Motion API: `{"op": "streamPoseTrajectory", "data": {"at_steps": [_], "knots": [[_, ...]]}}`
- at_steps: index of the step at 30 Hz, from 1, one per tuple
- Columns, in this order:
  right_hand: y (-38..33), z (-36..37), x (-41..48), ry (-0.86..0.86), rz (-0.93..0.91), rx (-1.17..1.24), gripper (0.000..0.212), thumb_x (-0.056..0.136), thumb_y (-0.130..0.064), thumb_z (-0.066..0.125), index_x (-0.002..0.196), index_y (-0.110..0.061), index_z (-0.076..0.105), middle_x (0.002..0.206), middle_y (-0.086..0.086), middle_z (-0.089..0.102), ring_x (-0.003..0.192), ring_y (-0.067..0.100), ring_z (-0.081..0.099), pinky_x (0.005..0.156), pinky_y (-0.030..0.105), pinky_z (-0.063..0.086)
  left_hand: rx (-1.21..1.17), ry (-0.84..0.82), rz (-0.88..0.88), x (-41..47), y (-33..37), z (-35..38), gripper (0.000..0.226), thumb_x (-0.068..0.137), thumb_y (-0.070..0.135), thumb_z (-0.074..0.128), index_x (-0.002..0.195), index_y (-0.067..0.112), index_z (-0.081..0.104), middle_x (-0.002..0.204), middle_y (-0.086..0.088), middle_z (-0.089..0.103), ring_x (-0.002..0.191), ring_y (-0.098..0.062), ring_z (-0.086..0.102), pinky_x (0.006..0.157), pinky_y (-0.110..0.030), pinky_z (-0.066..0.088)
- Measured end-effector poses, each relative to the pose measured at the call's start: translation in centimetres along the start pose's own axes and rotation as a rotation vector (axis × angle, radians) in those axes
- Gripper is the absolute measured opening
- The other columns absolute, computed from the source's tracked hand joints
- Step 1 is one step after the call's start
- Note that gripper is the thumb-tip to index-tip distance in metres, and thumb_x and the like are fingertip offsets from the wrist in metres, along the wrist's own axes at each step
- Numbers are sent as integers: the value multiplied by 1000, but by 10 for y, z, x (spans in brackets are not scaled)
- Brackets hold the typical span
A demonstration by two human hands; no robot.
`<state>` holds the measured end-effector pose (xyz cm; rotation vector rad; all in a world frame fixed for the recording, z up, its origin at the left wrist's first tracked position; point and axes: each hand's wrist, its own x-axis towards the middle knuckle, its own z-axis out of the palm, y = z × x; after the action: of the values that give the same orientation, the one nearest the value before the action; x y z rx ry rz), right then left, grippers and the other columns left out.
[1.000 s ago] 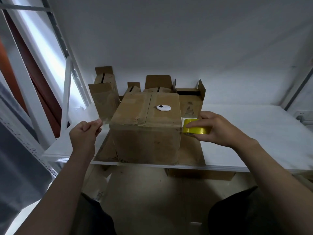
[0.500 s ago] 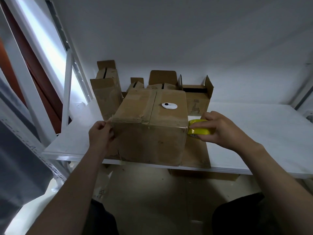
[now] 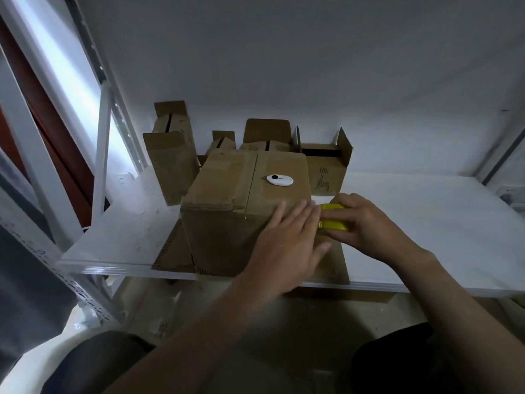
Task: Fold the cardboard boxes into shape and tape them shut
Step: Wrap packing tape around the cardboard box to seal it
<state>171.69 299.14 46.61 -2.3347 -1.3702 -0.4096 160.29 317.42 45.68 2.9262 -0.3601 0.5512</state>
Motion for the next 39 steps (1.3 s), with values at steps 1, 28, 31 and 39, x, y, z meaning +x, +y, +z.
{"op": "streamPoseTrajectory", "data": {"at_steps": [1,28,31,39], "knots": [[-1,0,-1,-2,14,0,39,87,-39,68,126,-33,70,101,1,60,86,9,46,71,25,44,57,-79,-28,3,5,5,75,105,56,24,161,9,8,169,-6,11,156,-16,2,127,-44,-1],[7,4,1,-48,57,43,40,84,-47,69,124,-45,68,107,-6,64,96,17,58,73,41,55,54,-271,-175,2,-173,-42,105,82,84,-12,161,19,8,169,1,5,154,-12,0,124,-48,1],[7,5,1,-32,70,83,38,84,-47,69,122,-44,70,106,-6,63,96,16,58,74,42,54,-153,-223,-319,-1,-193,-45,90,92,75,2,161,19,11,169,-3,6,156,-21,3,125,-52,1],[1,13,-1,-41,120,60,45,85,-47,74,127,-43,59,115,-10,52,105,15,50,83,33,50,4,-105,-384,-2,-180,-43,88,89,75,16,157,20,23,164,-10,28,152,-34,22,119,-69,4]]}}
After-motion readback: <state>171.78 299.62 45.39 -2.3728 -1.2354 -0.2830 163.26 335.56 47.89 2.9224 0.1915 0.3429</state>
